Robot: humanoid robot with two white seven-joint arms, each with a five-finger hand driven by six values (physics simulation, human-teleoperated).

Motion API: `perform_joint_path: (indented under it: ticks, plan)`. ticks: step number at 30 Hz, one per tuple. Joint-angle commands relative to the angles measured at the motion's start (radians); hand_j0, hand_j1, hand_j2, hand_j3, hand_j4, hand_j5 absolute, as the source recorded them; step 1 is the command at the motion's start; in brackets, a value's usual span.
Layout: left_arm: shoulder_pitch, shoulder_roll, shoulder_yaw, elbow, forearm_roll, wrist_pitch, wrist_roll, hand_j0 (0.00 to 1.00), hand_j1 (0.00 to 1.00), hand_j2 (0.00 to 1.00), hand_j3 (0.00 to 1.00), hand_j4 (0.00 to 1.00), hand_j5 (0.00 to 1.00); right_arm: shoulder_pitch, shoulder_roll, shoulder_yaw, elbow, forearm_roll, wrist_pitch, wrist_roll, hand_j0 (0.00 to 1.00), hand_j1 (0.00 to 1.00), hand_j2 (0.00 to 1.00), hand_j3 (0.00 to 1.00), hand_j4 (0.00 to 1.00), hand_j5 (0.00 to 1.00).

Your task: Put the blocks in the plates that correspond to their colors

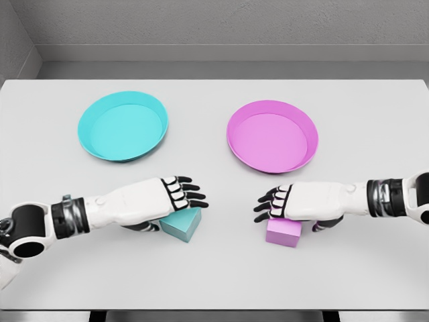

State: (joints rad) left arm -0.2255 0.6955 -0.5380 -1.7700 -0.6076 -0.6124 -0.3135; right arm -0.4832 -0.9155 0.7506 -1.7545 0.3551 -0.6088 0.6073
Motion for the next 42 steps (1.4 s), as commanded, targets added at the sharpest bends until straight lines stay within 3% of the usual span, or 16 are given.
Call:
perform_joint_path:
  ticks: [1, 3, 6, 7, 15, 24, 29, 31, 38, 42]
  plan:
    - [0.000, -0.007, -0.004, 0.000, -0.014, 0.002, 0.001, 1.00, 1.00, 1.00, 1.00, 1.00, 1.00, 0.002, 0.000, 0.006, 0.000, 0.001, -0.002, 0.004, 1.00, 1.00, 1.00, 1.00, 1.00, 1.00]
    - [-0.006, -0.008, -0.005, 0.000, -0.038, 0.002, 0.001, 1.00, 1.00, 1.00, 1.00, 1.00, 1.00, 0.002, 0.000, 0.006, 0.000, 0.002, -0.002, 0.004, 1.00, 1.00, 1.00, 1.00, 1.00, 1.00]
    - [-0.008, -0.008, -0.005, 0.000, -0.066, 0.002, -0.001, 1.00, 1.00, 1.00, 1.00, 1.00, 1.00, -0.018, -0.002, 0.003, 0.000, 0.002, -0.002, 0.004, 0.59, 0.59, 0.59, 0.59, 0.59, 0.59]
    - [-0.014, -0.010, -0.014, 0.000, -0.072, 0.002, 0.001, 1.00, 1.00, 1.00, 1.00, 1.00, 1.00, -0.021, -0.002, 0.003, 0.000, 0.002, -0.002, 0.004, 0.57, 0.57, 0.57, 0.57, 0.57, 0.57]
    - [-0.043, -0.016, -0.059, 0.001, -0.096, 0.002, 0.001, 1.00, 1.00, 1.00, 1.00, 1.00, 1.00, -0.023, -0.003, -0.007, 0.001, 0.002, -0.002, 0.004, 0.56, 0.56, 0.56, 0.56, 0.56, 0.56]
    - [-0.038, -0.013, -0.065, 0.001, -0.093, 0.002, -0.022, 1.00, 1.00, 1.00, 1.00, 1.00, 1.00, -0.074, 0.000, -0.011, 0.001, -0.019, -0.002, 0.004, 0.56, 0.56, 0.56, 0.56, 0.56, 0.56]
    - [-0.040, -0.007, -0.065, 0.000, -0.095, 0.002, -0.027, 0.72, 0.72, 0.72, 0.72, 0.72, 0.72, -0.104, 0.003, -0.014, 0.001, -0.045, -0.002, 0.004, 0.56, 0.56, 0.56, 0.56, 0.56, 0.56]
    - [-0.038, -0.005, -0.063, 0.000, -0.095, 0.002, -0.027, 0.67, 0.67, 0.67, 0.67, 0.67, 0.67, -0.118, 0.003, -0.014, 0.001, -0.056, -0.002, 0.004, 0.56, 0.56, 0.56, 0.56, 0.56, 0.56]
    - [-0.049, 0.006, -0.062, 0.000, -0.095, 0.002, -0.024, 0.52, 0.52, 0.52, 0.52, 0.52, 0.52, -0.132, 0.004, -0.043, 0.006, -0.059, 0.001, 0.004, 0.56, 0.56, 0.56, 0.56, 0.56, 0.56]
    - [-0.054, 0.022, -0.060, 0.000, -0.089, 0.002, -0.018, 0.49, 0.49, 0.49, 0.49, 0.49, 0.49, -0.152, 0.020, -0.042, 0.007, -0.059, 0.090, 0.004, 0.56, 0.56, 0.56, 0.56, 0.56, 0.56]
